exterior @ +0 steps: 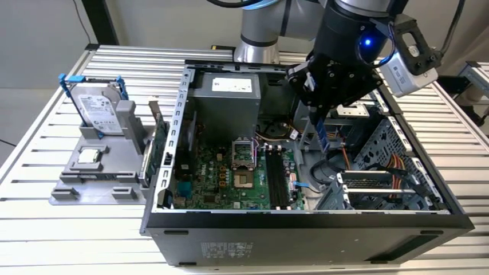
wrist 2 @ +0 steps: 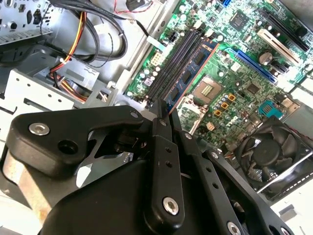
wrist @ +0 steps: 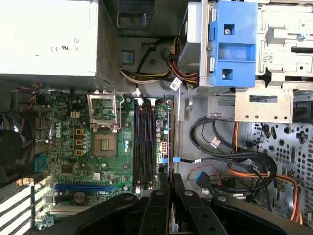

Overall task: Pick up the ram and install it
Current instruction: 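Insert the ram into the slot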

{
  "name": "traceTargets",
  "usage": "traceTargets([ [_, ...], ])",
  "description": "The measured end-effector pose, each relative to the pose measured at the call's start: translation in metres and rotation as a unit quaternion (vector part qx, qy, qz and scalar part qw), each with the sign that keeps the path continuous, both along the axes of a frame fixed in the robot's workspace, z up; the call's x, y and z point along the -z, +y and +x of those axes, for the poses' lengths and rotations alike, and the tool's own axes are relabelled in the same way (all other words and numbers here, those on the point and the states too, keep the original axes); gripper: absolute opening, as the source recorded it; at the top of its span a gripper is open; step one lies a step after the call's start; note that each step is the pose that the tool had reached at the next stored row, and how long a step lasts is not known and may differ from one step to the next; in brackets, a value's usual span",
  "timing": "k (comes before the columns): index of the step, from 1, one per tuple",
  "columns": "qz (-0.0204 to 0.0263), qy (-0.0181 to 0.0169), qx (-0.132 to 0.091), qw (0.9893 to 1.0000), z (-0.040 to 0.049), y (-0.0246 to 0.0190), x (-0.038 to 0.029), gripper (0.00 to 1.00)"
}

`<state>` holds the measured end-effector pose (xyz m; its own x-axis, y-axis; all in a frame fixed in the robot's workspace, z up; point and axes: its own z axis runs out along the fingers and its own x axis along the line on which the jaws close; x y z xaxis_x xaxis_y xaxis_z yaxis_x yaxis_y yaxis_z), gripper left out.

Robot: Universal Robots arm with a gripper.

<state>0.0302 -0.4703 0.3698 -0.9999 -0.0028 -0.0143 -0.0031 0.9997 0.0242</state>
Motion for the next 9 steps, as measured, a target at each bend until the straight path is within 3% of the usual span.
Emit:
traceTargets([
  [9, -0.0002, 0.0002, 0.0, 1.0, 0.0, 0.0, 0.0094, 0.0],
])
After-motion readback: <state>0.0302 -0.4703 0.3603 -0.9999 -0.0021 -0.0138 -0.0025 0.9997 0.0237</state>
